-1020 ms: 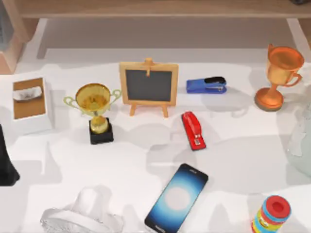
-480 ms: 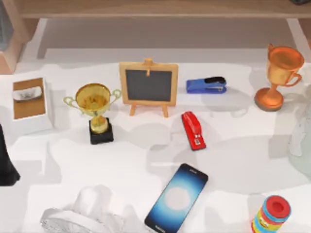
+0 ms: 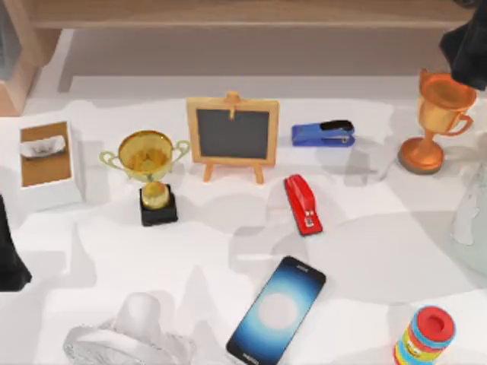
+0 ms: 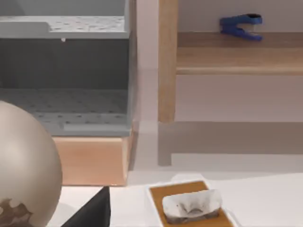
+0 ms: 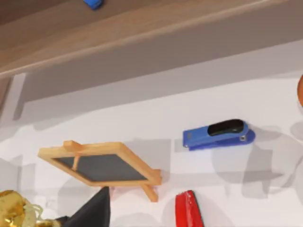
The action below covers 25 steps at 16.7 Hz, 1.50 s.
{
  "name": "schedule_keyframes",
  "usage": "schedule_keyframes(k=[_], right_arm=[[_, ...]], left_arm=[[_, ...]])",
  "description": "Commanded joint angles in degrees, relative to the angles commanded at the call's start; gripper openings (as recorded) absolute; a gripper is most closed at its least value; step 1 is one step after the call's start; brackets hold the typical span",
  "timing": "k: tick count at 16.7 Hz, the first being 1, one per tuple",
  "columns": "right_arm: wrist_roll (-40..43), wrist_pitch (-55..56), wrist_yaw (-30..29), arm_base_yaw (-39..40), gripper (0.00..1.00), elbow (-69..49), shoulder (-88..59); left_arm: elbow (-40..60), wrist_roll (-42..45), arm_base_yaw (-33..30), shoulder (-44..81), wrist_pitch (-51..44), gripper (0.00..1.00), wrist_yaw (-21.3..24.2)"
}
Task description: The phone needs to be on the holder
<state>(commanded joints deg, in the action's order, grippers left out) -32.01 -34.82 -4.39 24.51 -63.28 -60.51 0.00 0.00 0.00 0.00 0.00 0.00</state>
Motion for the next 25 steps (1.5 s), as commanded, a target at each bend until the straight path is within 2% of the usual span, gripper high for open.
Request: schedule_keyframes(k=[7, 14, 17, 25], right_arm=[[-26.51, -14.84, 0.25, 15.03, 1.00, -16.63, -29.97], [-48.14, -23.75, 3.38, 25.16, 1.00, -21.20, -49.72], [-52.14, -25.37, 4.29, 26.66, 1.00, -21.03, -53.14], [-52.27, -23.08, 4.35, 26.59, 1.00, -19.43, -54.40]], left_arm=[[0.00, 0.00, 0.00, 0.00, 0.00, 1.00, 0.00], [0.00, 0.00, 0.00, 0.00, 0.00, 1.00, 0.00], [0.00, 0.00, 0.00, 0.00, 0.00, 1.00, 0.00], [0.00, 0.00, 0.00, 0.00, 0.00, 1.00, 0.00]])
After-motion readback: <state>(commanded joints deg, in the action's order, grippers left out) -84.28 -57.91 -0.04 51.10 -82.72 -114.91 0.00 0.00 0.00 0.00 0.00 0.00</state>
